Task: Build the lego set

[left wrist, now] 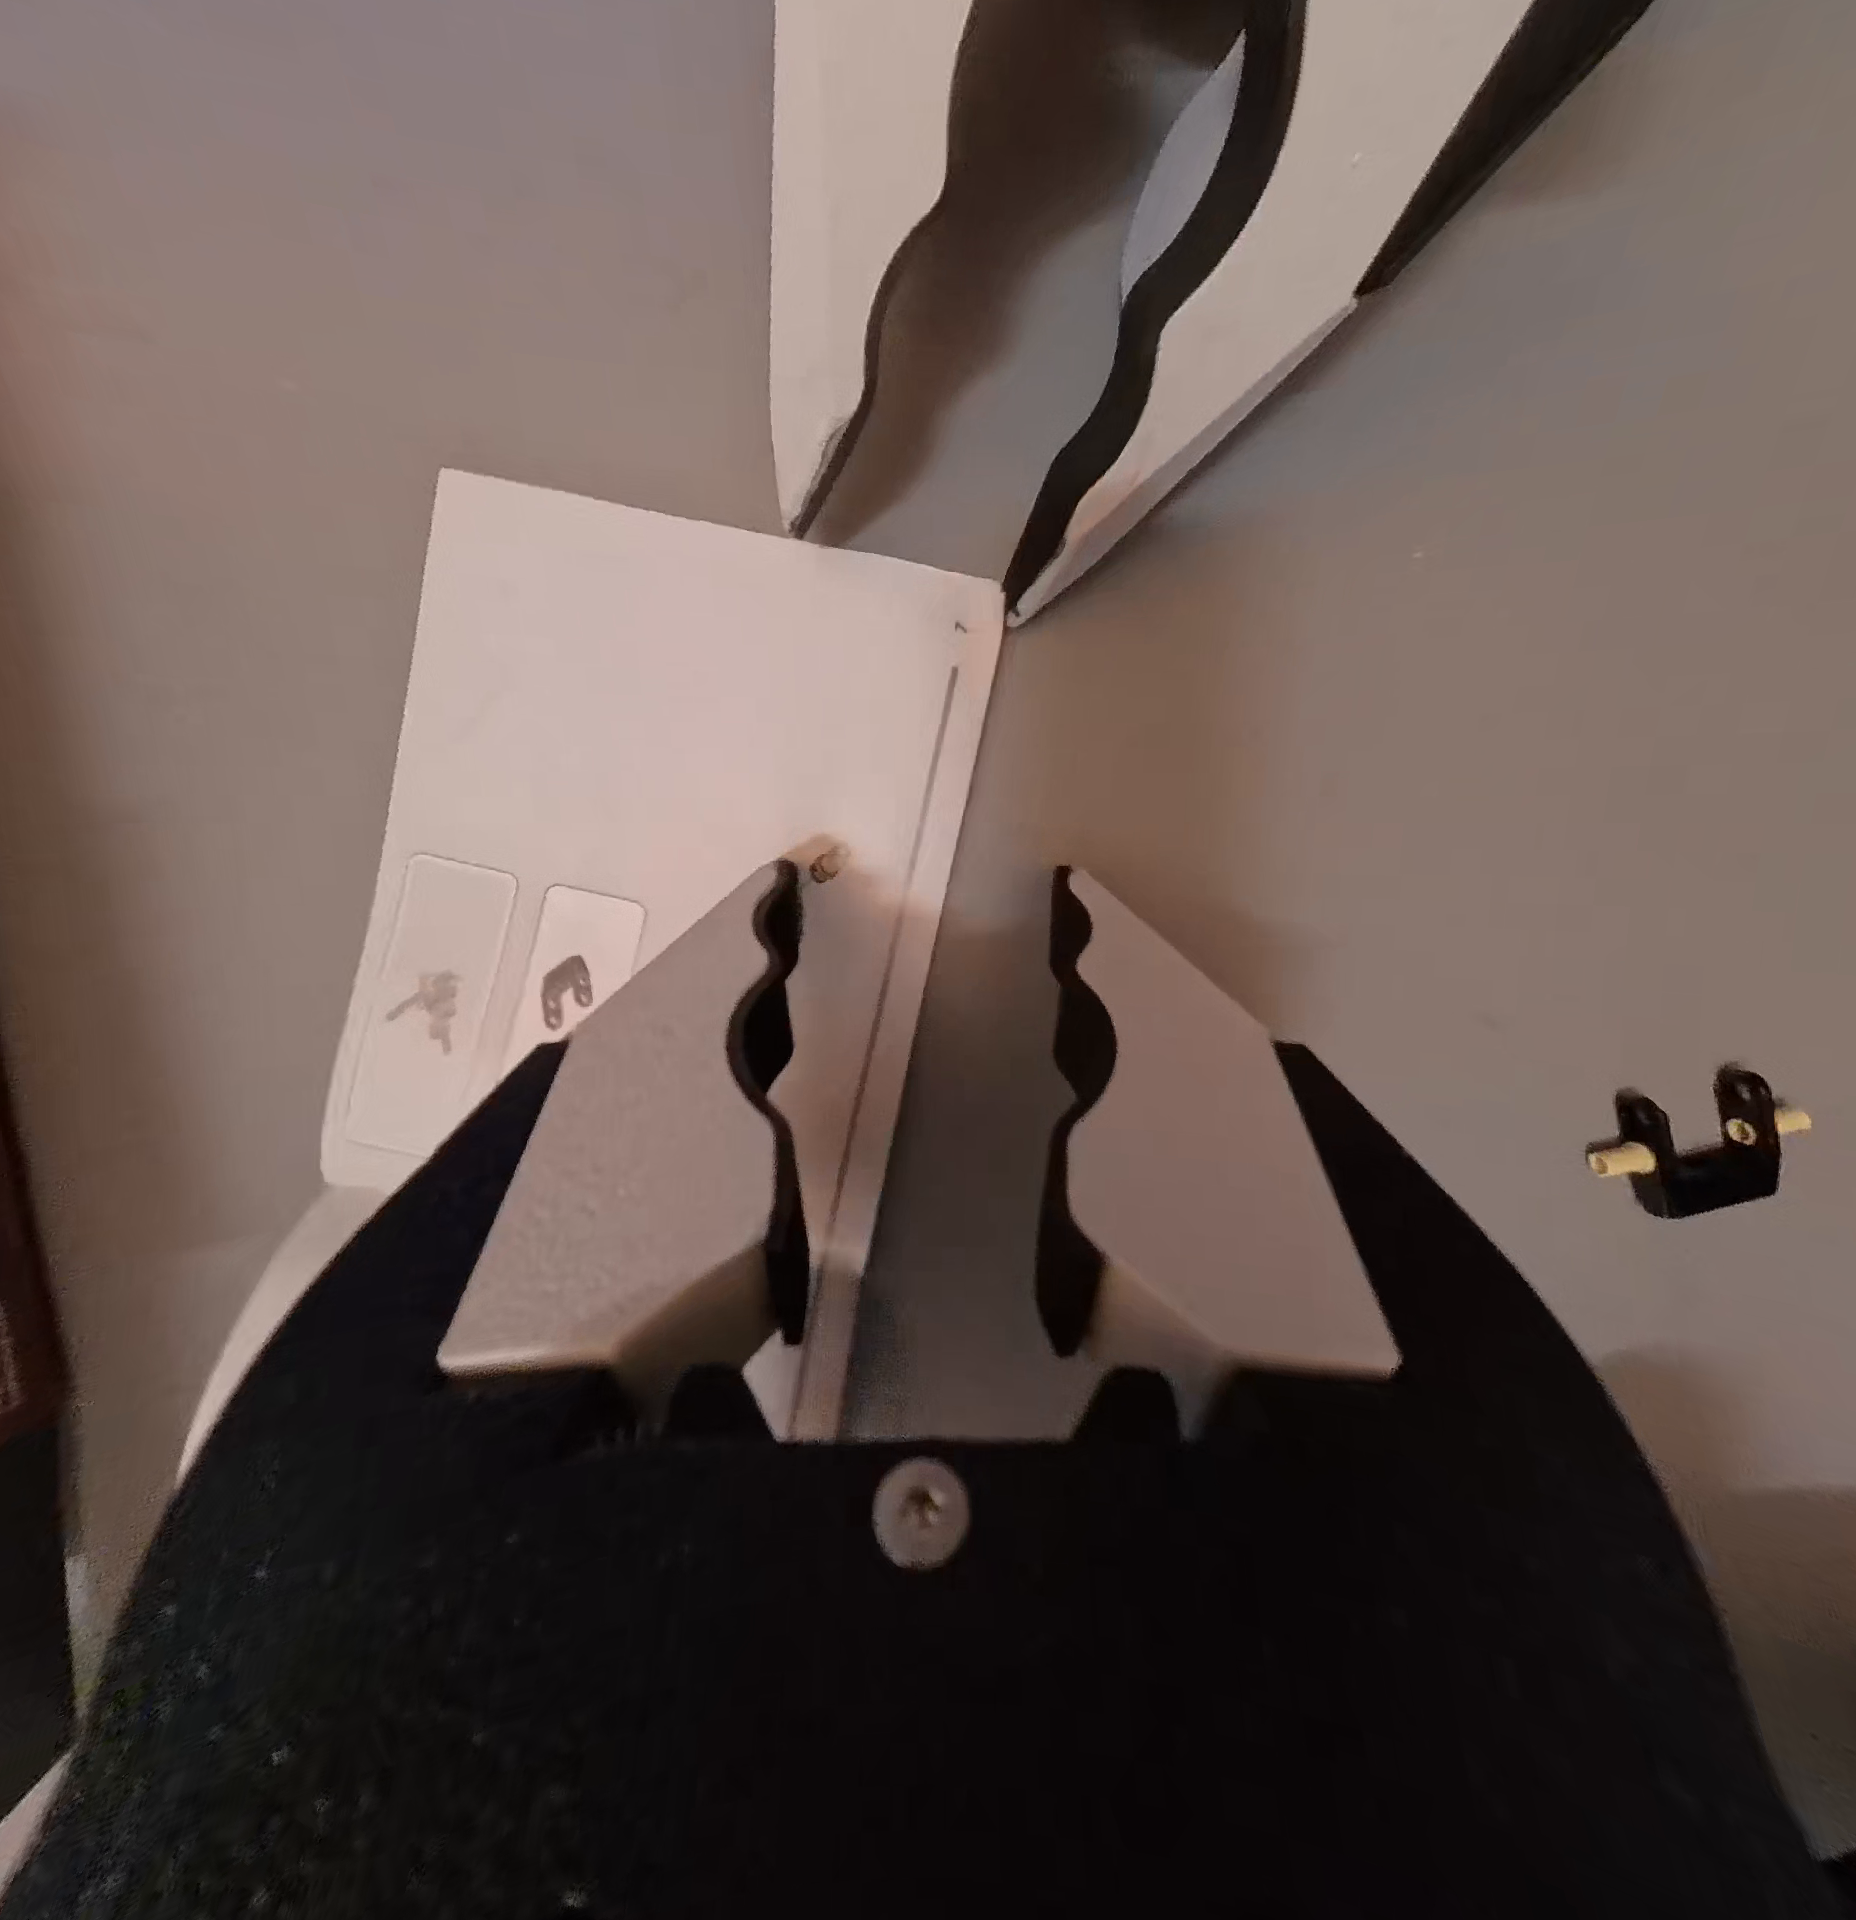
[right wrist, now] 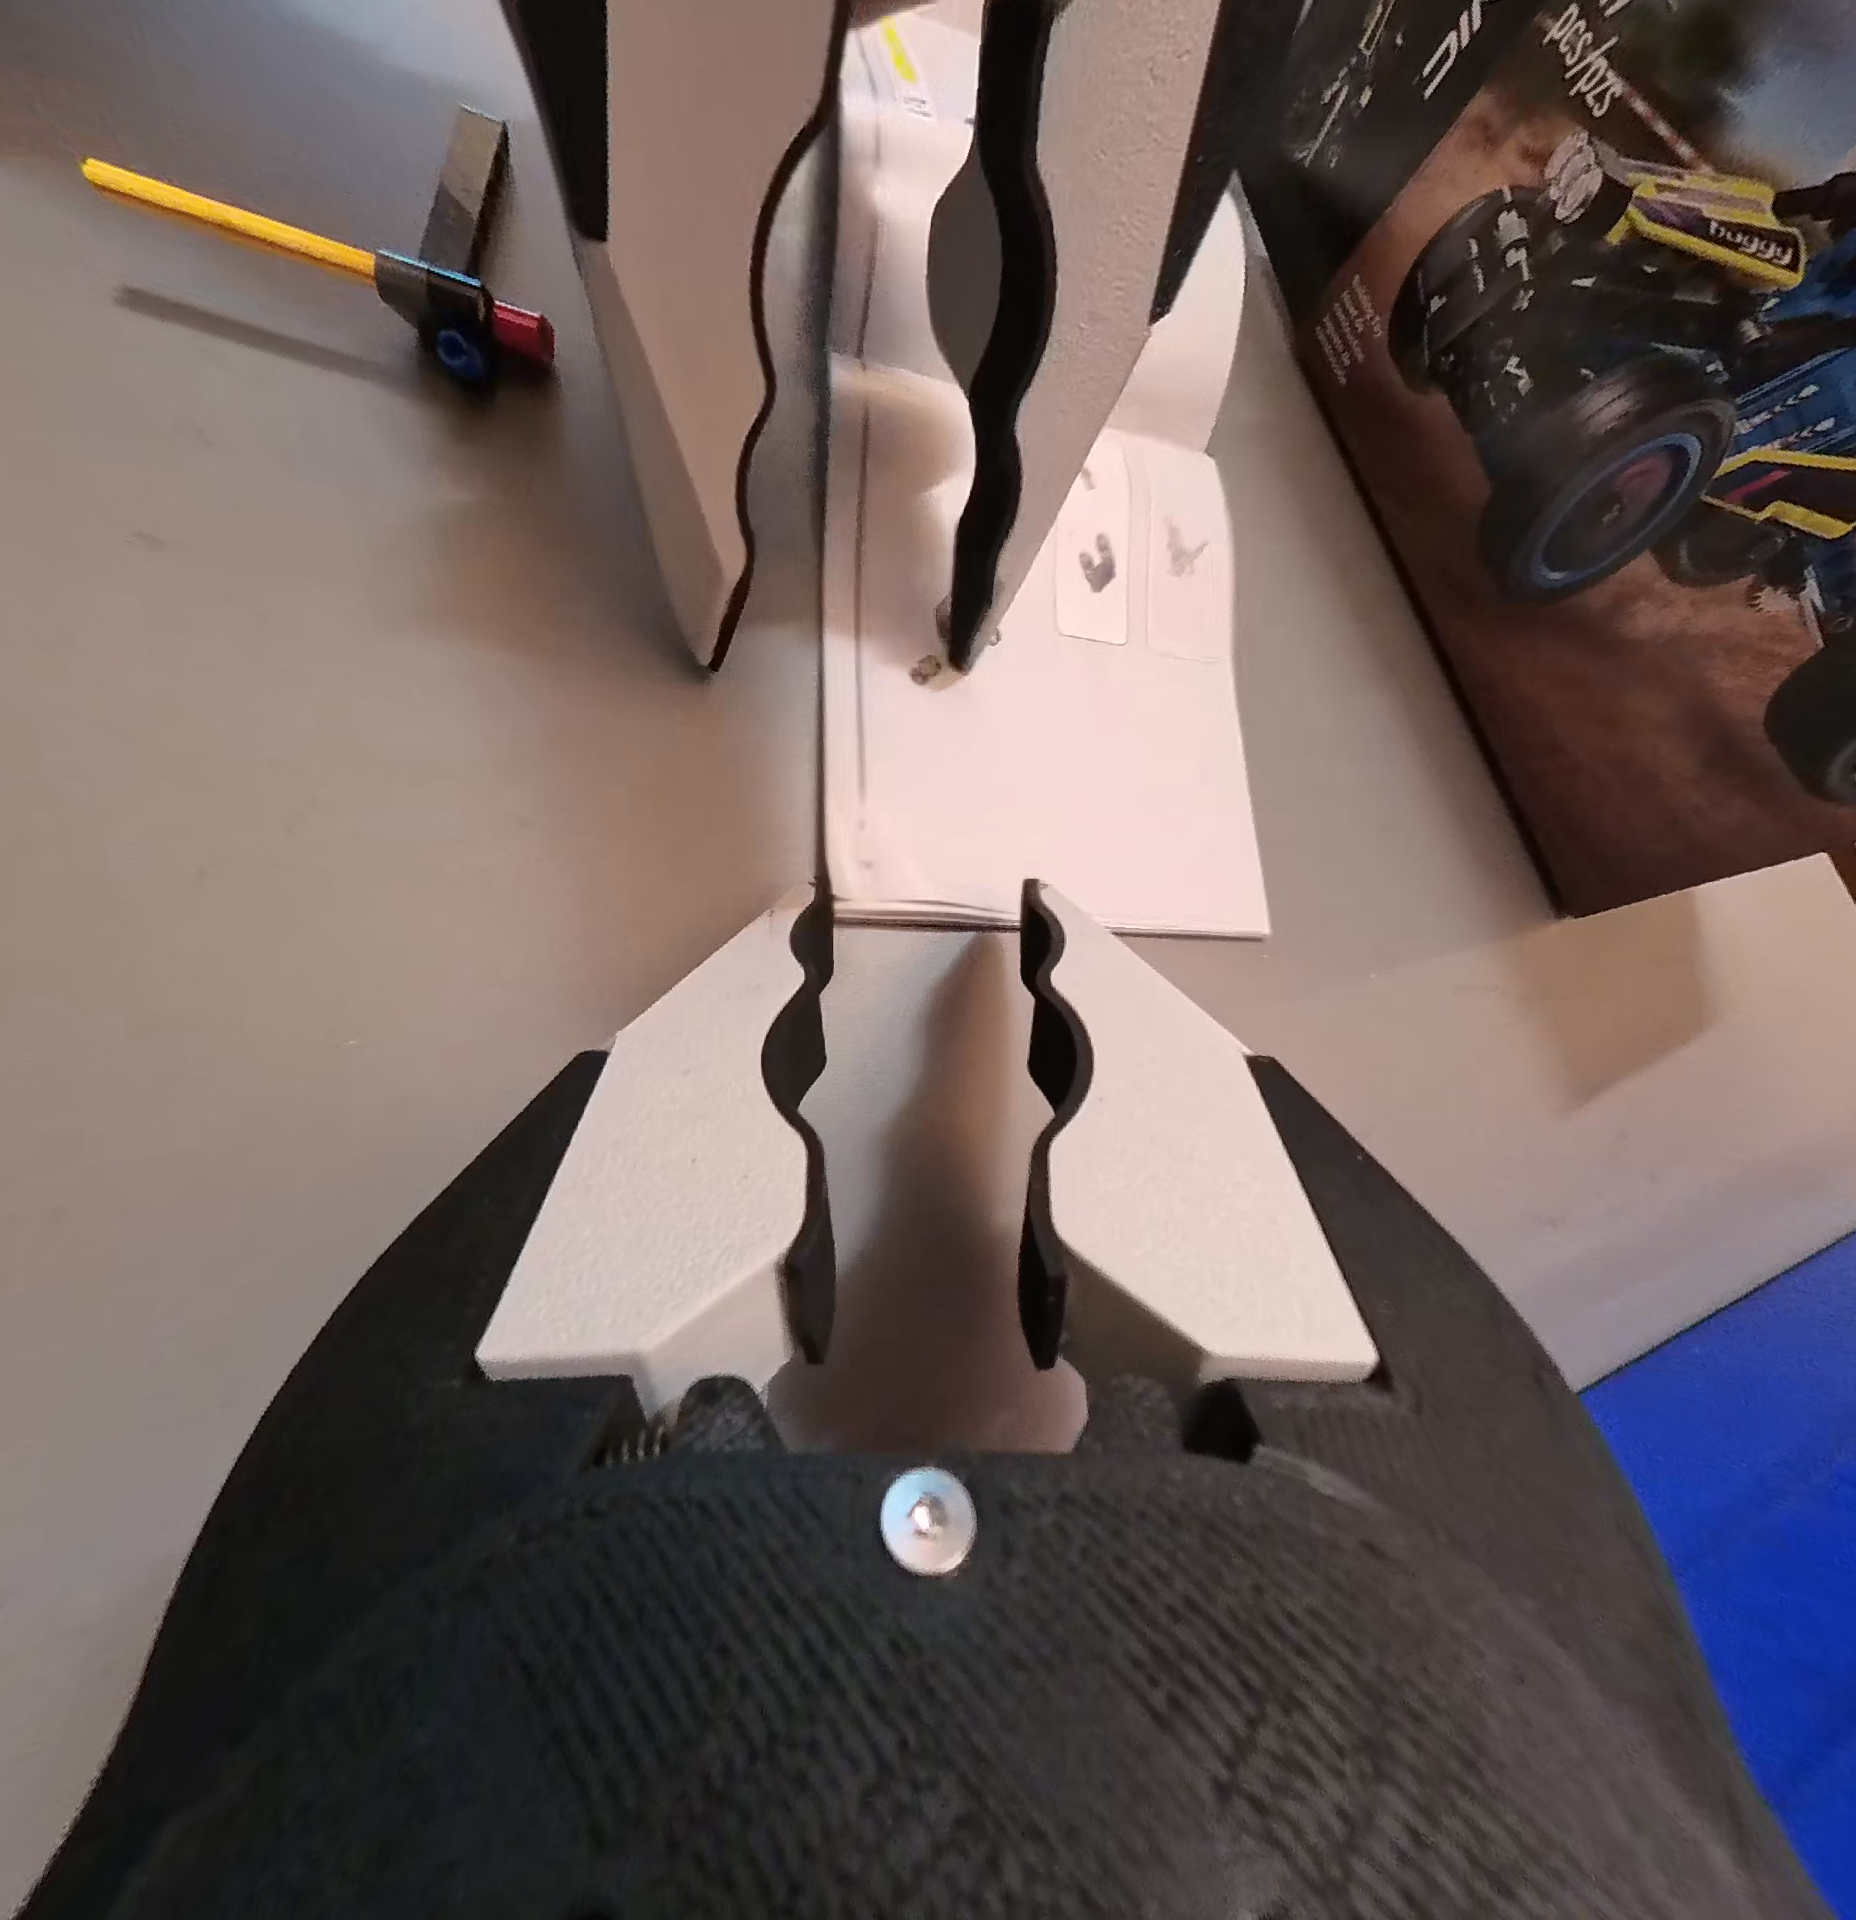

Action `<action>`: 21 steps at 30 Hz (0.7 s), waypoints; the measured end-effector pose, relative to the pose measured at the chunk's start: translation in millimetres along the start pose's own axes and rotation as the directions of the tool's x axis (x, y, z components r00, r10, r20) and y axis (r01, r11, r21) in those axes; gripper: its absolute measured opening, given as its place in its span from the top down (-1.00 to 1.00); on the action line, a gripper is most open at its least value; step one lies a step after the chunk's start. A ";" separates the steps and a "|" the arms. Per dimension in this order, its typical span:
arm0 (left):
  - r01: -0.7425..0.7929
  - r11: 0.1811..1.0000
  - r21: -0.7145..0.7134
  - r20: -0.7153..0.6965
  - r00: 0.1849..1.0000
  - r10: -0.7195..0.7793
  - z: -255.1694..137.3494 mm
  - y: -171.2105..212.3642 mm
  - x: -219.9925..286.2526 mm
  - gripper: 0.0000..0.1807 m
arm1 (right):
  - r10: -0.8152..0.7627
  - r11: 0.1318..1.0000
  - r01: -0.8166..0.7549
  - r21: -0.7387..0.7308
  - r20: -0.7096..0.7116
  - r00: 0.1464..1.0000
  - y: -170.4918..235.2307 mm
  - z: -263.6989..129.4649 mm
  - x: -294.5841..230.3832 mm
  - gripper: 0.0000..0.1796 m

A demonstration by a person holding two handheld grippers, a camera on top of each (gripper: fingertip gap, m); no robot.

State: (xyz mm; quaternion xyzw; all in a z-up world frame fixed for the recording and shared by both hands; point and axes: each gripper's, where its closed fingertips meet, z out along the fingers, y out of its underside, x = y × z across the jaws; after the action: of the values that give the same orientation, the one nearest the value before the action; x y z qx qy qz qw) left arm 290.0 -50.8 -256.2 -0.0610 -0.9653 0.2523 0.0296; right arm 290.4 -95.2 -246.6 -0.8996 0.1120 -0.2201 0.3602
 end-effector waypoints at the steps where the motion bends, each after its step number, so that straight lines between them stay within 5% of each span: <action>1: 0.003 1.000 0.011 -0.003 1.000 -0.003 -0.4 0.2 -0.6 0.53 | -0.005 1.000 0.005 -0.001 -0.002 1.000 0.1 -0.3 0.2 0.61; 19: 0.012 1.000 -0.024 0.097 0.995 -0.009 -10.4 12.0 -7.9 0.84 | -0.102 0.995 0.103 0.014 -0.013 0.995 -2.9 -0.8 -4.3 0.66; 21: 0.022 1.000 -0.016 0.123 0.992 -0.020 -13.9 13.1 -11.4 1.00 | -0.114 0.993 0.114 0.027 0.002 0.993 -5.5 0.0 -8.2 0.66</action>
State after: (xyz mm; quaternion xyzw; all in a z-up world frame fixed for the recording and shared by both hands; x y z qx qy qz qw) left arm 303.9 -34.3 -250.9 -0.0356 -0.9680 0.2470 -0.0279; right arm 283.4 -88.3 -245.4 -0.9000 0.0568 -0.2402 0.3594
